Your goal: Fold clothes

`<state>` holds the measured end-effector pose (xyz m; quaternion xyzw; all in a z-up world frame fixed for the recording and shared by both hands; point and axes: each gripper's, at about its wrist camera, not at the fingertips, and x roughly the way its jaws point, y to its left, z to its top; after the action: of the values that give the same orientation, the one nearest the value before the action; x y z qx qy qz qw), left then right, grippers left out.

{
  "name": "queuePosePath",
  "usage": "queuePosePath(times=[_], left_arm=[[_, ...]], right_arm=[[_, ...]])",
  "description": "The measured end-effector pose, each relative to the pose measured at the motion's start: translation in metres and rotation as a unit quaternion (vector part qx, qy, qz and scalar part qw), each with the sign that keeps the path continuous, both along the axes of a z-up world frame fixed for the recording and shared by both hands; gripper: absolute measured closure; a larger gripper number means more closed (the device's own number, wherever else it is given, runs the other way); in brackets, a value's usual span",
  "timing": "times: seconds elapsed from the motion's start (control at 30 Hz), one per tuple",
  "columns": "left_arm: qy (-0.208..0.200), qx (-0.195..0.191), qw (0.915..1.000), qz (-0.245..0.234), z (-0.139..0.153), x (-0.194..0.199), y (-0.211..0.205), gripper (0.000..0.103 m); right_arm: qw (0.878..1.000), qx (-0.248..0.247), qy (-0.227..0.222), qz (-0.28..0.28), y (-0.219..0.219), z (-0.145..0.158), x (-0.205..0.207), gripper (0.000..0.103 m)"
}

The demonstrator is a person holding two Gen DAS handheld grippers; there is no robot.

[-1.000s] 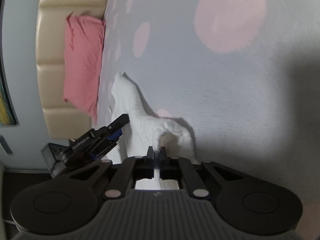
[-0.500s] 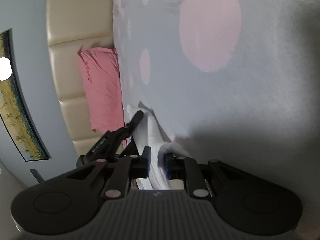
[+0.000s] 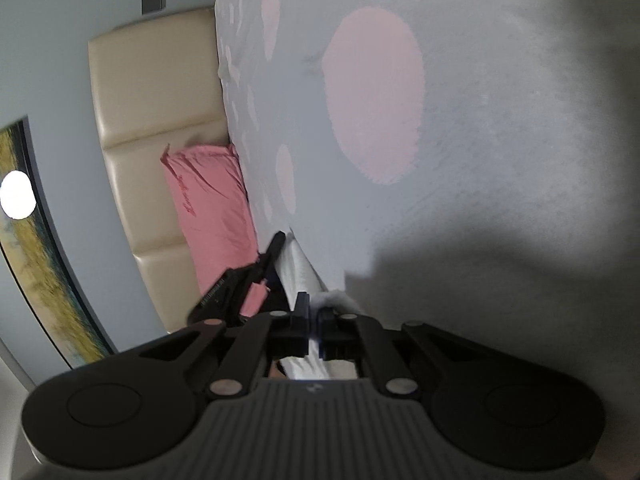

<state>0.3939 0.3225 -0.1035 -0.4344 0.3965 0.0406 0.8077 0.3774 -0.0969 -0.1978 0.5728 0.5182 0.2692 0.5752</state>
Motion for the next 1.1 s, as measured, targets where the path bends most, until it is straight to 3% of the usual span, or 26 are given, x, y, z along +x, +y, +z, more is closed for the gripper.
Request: queuePosePath(times=[0.07,0.2,0.23,0.37,0.43,0.5,0.6,0.67,0.77,0.83,1.0,1.1], left_arm=[[0.008,0.010,0.9999,-0.003,0.007,-0.004,0.002,0.081],[0.019,0.097,0.9946,-0.029,0.037,-0.016,-0.003,0.062],[0.021,0.121,0.9917,-0.038,0.045,-0.021,-0.007,0.054],[0.008,0.198,0.9769,-0.078,0.077,-0.041,-0.027,0.054],[0.009,0.218,0.9719,-0.090,0.089,-0.050,-0.037,0.054],[0.008,0.222,0.9687,-0.111,0.098,-0.059,-0.049,0.054],[0.016,0.214,0.9627,-0.164,0.093,-0.062,-0.077,0.055],[0.031,0.216,0.9556,-0.198,0.083,-0.061,-0.098,0.059],[0.055,0.223,0.9437,-0.238,0.065,-0.058,-0.123,0.069],[0.057,0.237,0.9394,-0.242,0.058,-0.054,-0.130,0.069],[0.062,0.270,0.9276,-0.250,0.040,-0.045,-0.148,0.070],[0.060,0.286,0.9226,-0.252,0.033,-0.038,-0.156,0.070]], right_arm=[[0.999,-0.024,-0.010,0.032,0.004,0.006,0.006,0.094],[0.991,-0.078,-0.065,0.086,-0.001,0.038,0.013,0.058],[0.988,-0.087,-0.084,0.092,-0.004,0.047,0.013,0.056],[0.974,-0.122,-0.142,0.127,-0.003,0.074,0.005,0.050],[0.956,-0.184,-0.165,0.160,0.005,0.085,-0.001,0.044],[0.940,-0.234,-0.159,0.191,0.009,0.090,-0.004,0.043],[0.952,-0.201,-0.134,0.186,-0.006,0.093,0.000,0.043],[0.960,-0.179,-0.167,0.140,-0.016,0.105,-0.003,0.044],[0.956,-0.149,-0.220,0.123,-0.016,0.112,-0.017,0.058],[0.948,-0.155,-0.234,0.148,-0.002,0.106,-0.027,0.089],[0.929,-0.214,-0.239,0.186,0.045,0.081,-0.039,0.098],[0.918,-0.274,-0.237,0.160,0.047,0.077,-0.033,0.103]])
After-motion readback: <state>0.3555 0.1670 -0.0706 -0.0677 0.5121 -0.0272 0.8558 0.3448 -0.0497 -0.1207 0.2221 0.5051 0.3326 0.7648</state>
